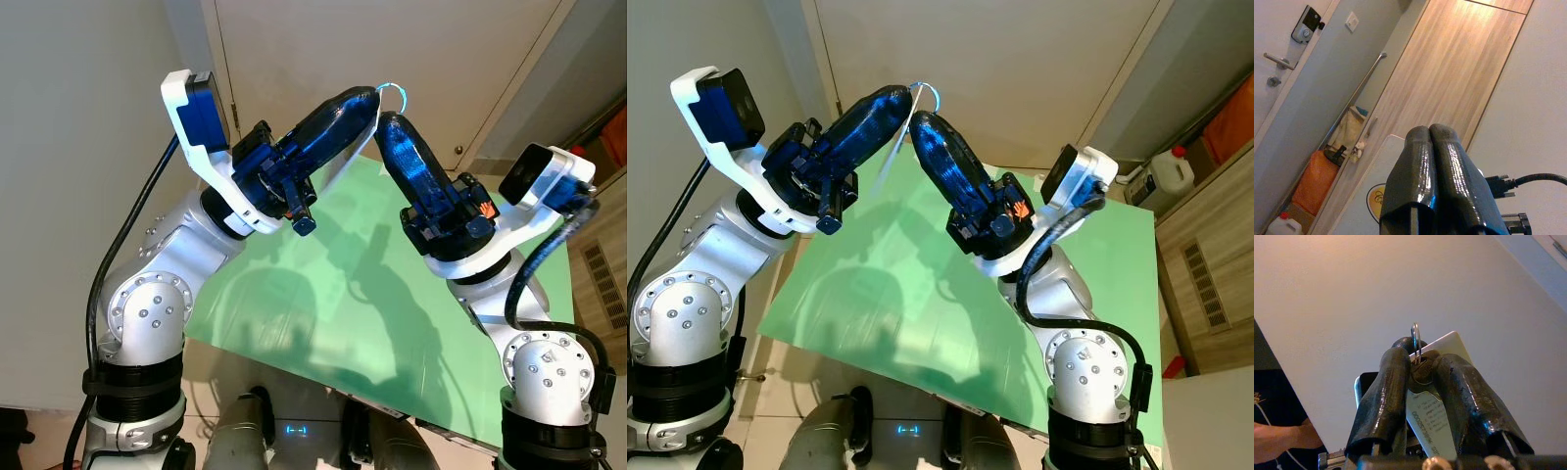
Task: Hang keys on a hook
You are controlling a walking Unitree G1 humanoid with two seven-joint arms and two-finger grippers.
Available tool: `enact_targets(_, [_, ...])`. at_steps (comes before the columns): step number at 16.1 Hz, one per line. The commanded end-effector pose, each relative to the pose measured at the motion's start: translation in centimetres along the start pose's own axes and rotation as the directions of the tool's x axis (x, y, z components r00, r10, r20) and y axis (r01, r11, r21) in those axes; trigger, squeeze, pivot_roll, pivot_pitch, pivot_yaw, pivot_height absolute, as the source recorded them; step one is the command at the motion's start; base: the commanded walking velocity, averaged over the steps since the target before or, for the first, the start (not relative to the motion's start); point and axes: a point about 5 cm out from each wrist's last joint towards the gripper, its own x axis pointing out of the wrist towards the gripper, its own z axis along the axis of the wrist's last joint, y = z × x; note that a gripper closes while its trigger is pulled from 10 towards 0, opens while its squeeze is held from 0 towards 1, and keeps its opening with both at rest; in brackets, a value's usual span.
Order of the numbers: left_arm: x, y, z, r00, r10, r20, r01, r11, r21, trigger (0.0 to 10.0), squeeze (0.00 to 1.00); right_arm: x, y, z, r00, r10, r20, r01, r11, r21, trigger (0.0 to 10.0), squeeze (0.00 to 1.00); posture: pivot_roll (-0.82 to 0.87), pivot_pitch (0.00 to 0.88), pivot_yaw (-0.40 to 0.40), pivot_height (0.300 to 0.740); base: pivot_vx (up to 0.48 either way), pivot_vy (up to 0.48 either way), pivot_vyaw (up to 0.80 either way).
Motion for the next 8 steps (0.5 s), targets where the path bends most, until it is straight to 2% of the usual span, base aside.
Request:
enact_targets(1, [0.13, -0.36, -0.19, 1.0, -0.021, -0.004, 0.02, 1.0, -0.017, 10.0, 0.0, 0.4, 0.3, 0.33, 1.0, 0.019, 0.016, -0.019, 1.0, -0.014, 10.0, 0.0, 0.04, 0.185, -0.018, 0.74, 0.0, 0.0, 0.0])
enact_targets(3, [0.14, -0.37, -0.19, 1.0, -0.021, -0.004, 0.021, 1.0, -0.017, 10.0, 0.0, 0.46, 0.29, 0.4, 0.999, 0.02, 0.027, -0.02, 1.0, -0.01, 10.0, 0.0, 0.04, 0.185, -0.018, 0.74, 0.0, 0.0, 0.0])
enact_targets(4, [0.13, -0.37, -0.19, 1.0, -0.02, -0.004, 0.02, 1.0, -0.017, 10.0, 0.0, 0.47, 0.25, 0.45, 0.999, 0.018, 0.037, -0.018, 1.0, -0.003, 9.2, 0.0, 0.04, 0.185, -0.018, 0.74, 0.0, 0.0, 0.0])
enact_targets(5, [0.13, -0.37, -0.19, 1.0, -0.02, -0.004, 0.02, 1.0, -0.017, 10.0, 0.0, 0.47, 0.2, 0.53, 0.999, 0.014, 0.045, -0.014, 1.0, 0.0, 3.8, 0.0, 0.04, 0.185, -0.018, 0.74, 0.0, 0.0, 0.0])
enact_targets(6, [0.13, -0.39, -0.2, 1.0, -0.02, -0.004, 0.02, 1.0, -0.018, 10.0, 0.0, 0.49, 0.15, 0.7, 0.998, 0.013, 0.065, -0.013, 1.0, 0.011, 0.0, 0.0, 0.04, 0.186, -0.017, 0.74, 0.0, 0.0, 0.0])
enact_targets(8, [0.12, -0.37, -0.17, 1.0, -0.019, -0.004, 0.019, 1.0, -0.016, 10.0, 0.0, 0.53, 0.22, 0.75, 0.997, 0.021, 0.071, -0.022, 1.0, 0.015, 0.0, 0.0, 0.04, 0.186, -0.017, 0.74, 0.0, 0.0, 0.0])
